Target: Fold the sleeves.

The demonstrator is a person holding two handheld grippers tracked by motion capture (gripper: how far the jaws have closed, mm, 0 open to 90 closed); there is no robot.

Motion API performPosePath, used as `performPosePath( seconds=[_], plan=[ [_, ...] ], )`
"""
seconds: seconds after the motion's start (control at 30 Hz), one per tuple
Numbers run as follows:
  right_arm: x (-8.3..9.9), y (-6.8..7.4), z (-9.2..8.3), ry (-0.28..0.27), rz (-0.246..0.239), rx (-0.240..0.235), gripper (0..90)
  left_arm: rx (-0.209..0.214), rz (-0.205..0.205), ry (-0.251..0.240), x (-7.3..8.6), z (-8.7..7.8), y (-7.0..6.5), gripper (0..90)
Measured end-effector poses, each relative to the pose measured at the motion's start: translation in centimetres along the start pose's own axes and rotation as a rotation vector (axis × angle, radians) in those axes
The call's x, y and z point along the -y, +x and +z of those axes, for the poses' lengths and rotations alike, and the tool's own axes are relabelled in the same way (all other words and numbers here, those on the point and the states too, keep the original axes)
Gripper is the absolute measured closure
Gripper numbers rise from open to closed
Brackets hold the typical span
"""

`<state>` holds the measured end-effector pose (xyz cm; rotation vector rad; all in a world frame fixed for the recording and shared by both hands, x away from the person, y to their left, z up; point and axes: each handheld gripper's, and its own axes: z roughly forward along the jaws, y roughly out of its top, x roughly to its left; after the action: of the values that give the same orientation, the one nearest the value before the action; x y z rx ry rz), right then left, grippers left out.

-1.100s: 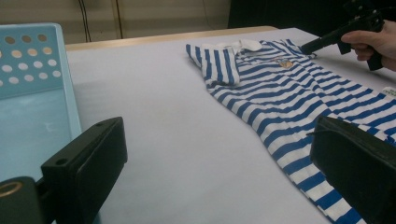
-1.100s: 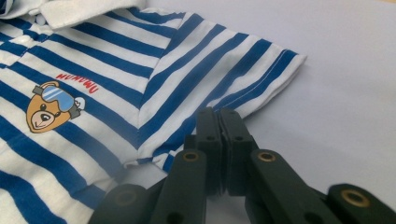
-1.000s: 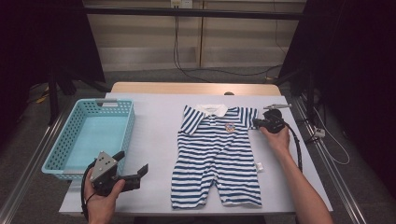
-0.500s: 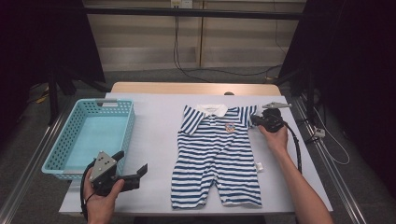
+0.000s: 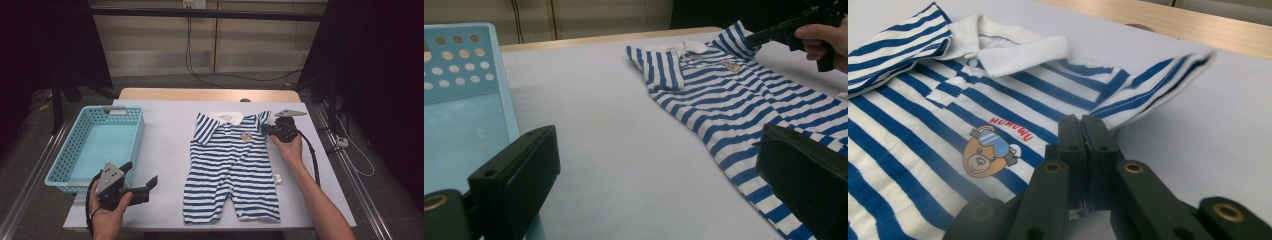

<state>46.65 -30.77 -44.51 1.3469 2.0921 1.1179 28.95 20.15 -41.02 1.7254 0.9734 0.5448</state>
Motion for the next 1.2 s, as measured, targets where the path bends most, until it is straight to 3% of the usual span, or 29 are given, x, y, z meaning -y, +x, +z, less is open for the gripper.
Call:
performPosePath(
  seconds=[0.43,0.77,0.83,0.9,0.93,1.17,1.2],
  plan=[
    [0.0,1.4,1.3,0.038,-0.049,-0.040,87.3,0.000,0.002,0.005,0.0,0.1,-0.1,4.1],
    [-0.1,2.0,1.6,0.029,-0.035,-0.055,88.4,0.001,0.008,0.006,0.0,0.1,0.0,4.1],
    [-0.1,2.0,1.7,0.020,-0.036,-0.058,87.2,-0.002,0.023,0.016,0.0,0.0,0.0,4.1],
    [0.0,2.0,1.8,0.024,-0.041,-0.061,86.7,0.002,0.008,0.007,0.0,0.1,-0.1,4.1],
    [0.0,2.1,1.9,0.030,-0.046,-0.062,86.7,-0.003,0.026,0.020,0.0,0.0,0.0,4.1],
    [0.1,2.5,2.3,0.037,-0.056,-0.062,88.2,0.002,0.006,0.008,0.0,0.2,-0.1,4.1],
    [0.1,2.6,2.3,0.032,-0.053,-0.064,88.2,0.000,0.019,0.018,-0.1,0.1,0.0,4.1]
  ],
)
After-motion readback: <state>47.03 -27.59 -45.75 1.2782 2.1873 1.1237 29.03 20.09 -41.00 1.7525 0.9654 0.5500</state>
